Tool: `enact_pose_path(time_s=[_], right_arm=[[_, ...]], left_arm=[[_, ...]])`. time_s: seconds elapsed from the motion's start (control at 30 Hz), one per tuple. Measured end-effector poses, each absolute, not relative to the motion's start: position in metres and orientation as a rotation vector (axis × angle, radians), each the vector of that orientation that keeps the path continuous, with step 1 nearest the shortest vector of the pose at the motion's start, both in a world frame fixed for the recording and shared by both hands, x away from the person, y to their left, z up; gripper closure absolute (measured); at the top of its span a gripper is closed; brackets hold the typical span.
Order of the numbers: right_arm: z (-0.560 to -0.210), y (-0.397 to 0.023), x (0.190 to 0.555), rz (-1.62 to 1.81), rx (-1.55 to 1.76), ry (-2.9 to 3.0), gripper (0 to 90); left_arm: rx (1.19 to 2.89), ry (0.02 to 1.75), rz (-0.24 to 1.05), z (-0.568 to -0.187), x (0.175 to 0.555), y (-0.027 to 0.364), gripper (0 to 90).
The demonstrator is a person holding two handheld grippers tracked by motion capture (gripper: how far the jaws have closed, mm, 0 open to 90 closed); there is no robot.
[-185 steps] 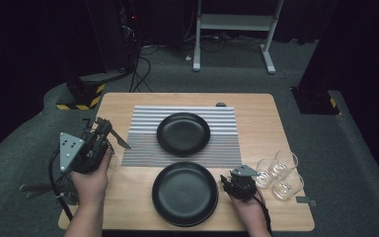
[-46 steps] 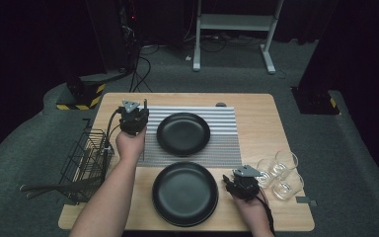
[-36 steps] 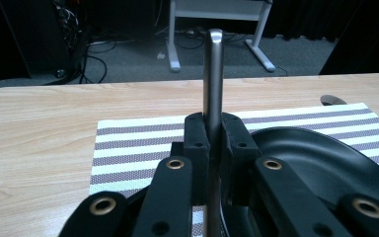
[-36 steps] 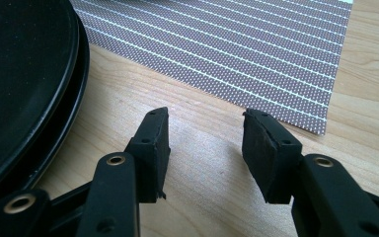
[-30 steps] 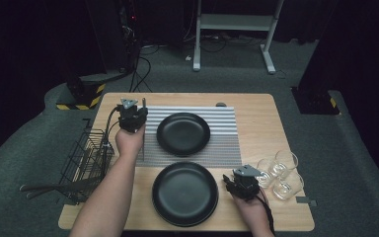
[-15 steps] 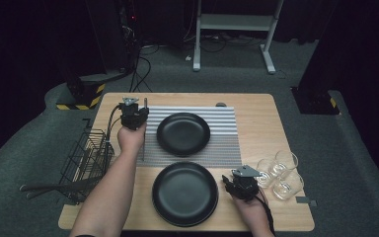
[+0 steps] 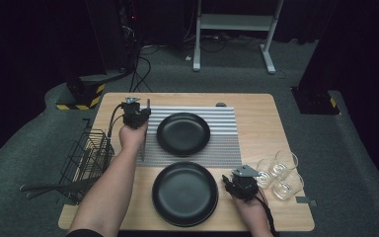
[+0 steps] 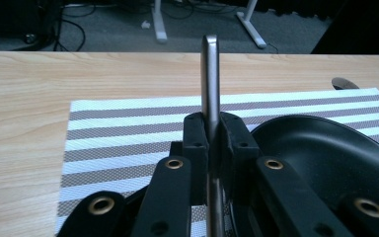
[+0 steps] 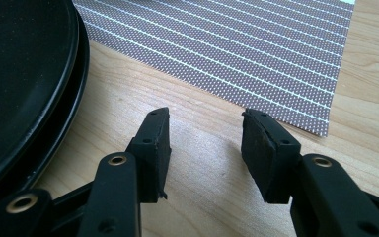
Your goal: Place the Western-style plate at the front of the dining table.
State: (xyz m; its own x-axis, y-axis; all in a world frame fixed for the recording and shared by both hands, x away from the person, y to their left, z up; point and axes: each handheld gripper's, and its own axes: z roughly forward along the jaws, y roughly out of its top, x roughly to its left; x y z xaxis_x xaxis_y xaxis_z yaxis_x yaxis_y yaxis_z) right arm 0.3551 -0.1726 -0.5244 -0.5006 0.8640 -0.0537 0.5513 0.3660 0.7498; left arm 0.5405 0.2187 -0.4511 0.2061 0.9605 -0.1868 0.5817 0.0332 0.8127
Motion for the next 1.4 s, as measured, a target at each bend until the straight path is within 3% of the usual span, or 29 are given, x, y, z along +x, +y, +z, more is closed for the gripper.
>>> enact_pose_path(time_s=[0.6, 1.03, 1.4], right_arm=[[-0.525, -0.172, 0.354, 0.934, 1.223, 2.188, 54.4], [-0.525, -0.172, 0.355, 0.928, 1.224, 2.186, 54.4], [-0.525, -0.171, 0.354, 0.928, 1.220, 2.185, 54.4]], left_arm=[[1.616, 1.533, 0.491, -0.461, 0.552, 0.232, 82.7], [1.672, 1.536, 0.562, -0.451, 0.552, 0.233, 83.4], [1.656, 1.567, 0.463, -0.458, 0.555, 0.231, 83.5]])
